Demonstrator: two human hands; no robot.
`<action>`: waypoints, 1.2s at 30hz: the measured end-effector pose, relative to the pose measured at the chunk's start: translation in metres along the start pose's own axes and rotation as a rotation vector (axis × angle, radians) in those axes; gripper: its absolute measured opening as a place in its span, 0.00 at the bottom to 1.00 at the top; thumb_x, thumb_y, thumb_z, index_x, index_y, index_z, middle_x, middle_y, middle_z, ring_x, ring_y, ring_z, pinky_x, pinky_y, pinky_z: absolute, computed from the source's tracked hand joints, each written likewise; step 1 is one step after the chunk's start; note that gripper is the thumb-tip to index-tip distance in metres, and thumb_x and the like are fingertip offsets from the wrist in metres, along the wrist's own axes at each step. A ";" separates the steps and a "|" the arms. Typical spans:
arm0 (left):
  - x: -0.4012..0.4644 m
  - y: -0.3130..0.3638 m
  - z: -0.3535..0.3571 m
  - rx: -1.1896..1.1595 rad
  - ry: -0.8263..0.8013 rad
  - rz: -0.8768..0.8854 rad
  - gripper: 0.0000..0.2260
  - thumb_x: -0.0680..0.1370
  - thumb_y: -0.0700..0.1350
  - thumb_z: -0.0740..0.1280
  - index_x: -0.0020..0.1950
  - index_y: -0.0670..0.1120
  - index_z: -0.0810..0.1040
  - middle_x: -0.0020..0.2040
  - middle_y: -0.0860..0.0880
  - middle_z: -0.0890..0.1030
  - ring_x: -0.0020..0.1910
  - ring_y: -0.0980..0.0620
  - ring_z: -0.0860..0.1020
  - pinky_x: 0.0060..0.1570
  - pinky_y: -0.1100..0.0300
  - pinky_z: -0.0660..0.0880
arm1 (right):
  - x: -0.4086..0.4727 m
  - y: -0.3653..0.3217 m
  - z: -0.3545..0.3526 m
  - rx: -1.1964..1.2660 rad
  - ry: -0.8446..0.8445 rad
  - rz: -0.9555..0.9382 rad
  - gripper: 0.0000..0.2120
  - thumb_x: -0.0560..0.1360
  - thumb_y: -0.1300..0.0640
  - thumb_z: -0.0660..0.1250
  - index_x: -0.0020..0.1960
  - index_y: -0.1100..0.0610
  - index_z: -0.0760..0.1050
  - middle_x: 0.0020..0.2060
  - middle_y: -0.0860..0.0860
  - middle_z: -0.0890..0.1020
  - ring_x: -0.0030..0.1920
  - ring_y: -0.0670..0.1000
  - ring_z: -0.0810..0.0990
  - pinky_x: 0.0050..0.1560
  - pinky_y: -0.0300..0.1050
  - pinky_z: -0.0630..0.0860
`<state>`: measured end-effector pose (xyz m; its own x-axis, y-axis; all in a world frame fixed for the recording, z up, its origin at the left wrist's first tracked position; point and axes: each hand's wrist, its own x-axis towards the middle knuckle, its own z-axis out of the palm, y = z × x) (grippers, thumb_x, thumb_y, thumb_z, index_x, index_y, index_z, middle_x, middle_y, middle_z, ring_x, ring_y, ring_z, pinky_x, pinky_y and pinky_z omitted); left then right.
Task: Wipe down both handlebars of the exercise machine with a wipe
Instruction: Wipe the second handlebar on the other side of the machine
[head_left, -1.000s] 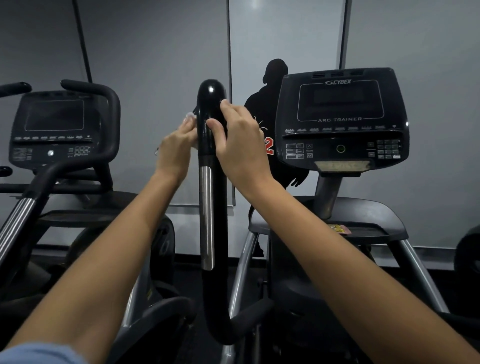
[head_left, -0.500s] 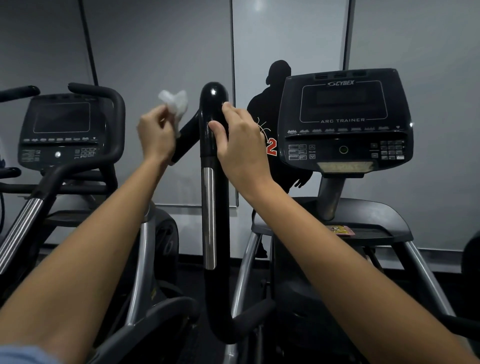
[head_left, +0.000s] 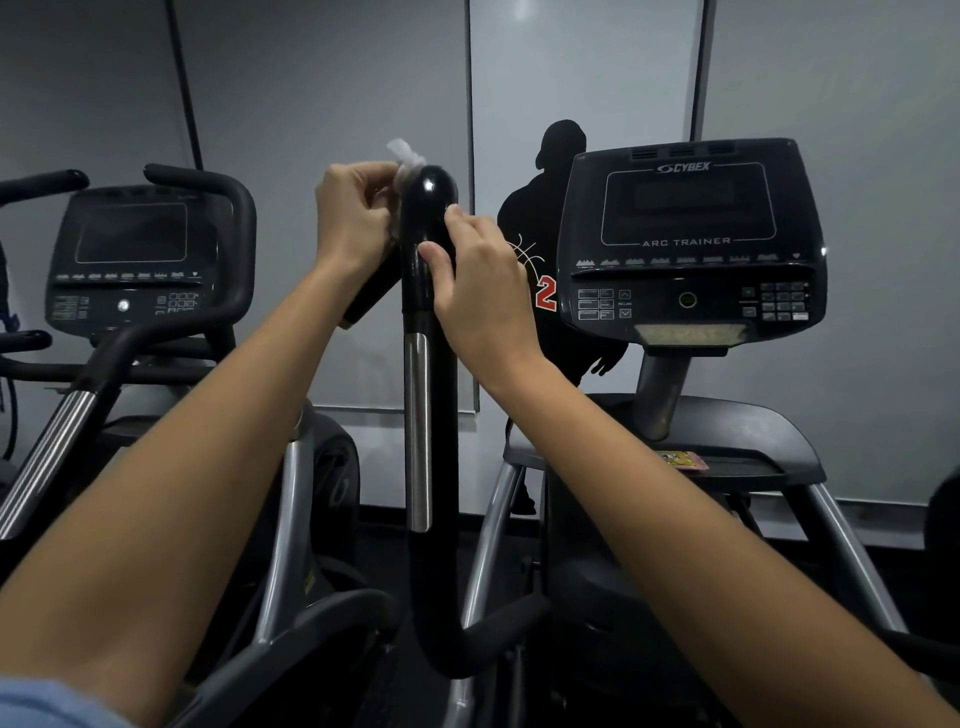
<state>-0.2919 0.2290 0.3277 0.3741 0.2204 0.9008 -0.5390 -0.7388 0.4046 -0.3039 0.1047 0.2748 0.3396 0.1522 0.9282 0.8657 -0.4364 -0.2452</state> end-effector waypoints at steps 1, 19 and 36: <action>-0.003 0.002 -0.003 0.034 0.003 0.040 0.10 0.77 0.35 0.62 0.49 0.44 0.82 0.36 0.56 0.78 0.37 0.59 0.76 0.43 0.62 0.76 | 0.000 0.000 0.000 0.001 -0.006 0.004 0.21 0.79 0.56 0.60 0.69 0.65 0.66 0.60 0.59 0.75 0.56 0.56 0.77 0.53 0.41 0.71; -0.047 0.023 -0.021 -0.023 0.139 0.213 0.11 0.75 0.42 0.69 0.53 0.39 0.73 0.48 0.48 0.78 0.47 0.57 0.78 0.50 0.64 0.77 | 0.046 0.000 -0.015 0.341 -0.041 0.119 0.07 0.74 0.58 0.68 0.47 0.61 0.81 0.43 0.53 0.83 0.49 0.53 0.79 0.54 0.44 0.75; -0.105 0.016 -0.008 -0.013 -0.127 -0.073 0.27 0.77 0.43 0.66 0.73 0.42 0.61 0.70 0.44 0.70 0.68 0.51 0.69 0.64 0.65 0.67 | 0.037 0.007 -0.014 0.316 0.054 0.161 0.09 0.75 0.54 0.68 0.45 0.58 0.83 0.26 0.42 0.75 0.32 0.41 0.75 0.41 0.38 0.73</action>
<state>-0.3455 0.1992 0.2412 0.5044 0.1908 0.8421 -0.5159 -0.7154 0.4712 -0.2904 0.0954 0.3117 0.4678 0.0529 0.8822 0.8767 -0.1538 -0.4557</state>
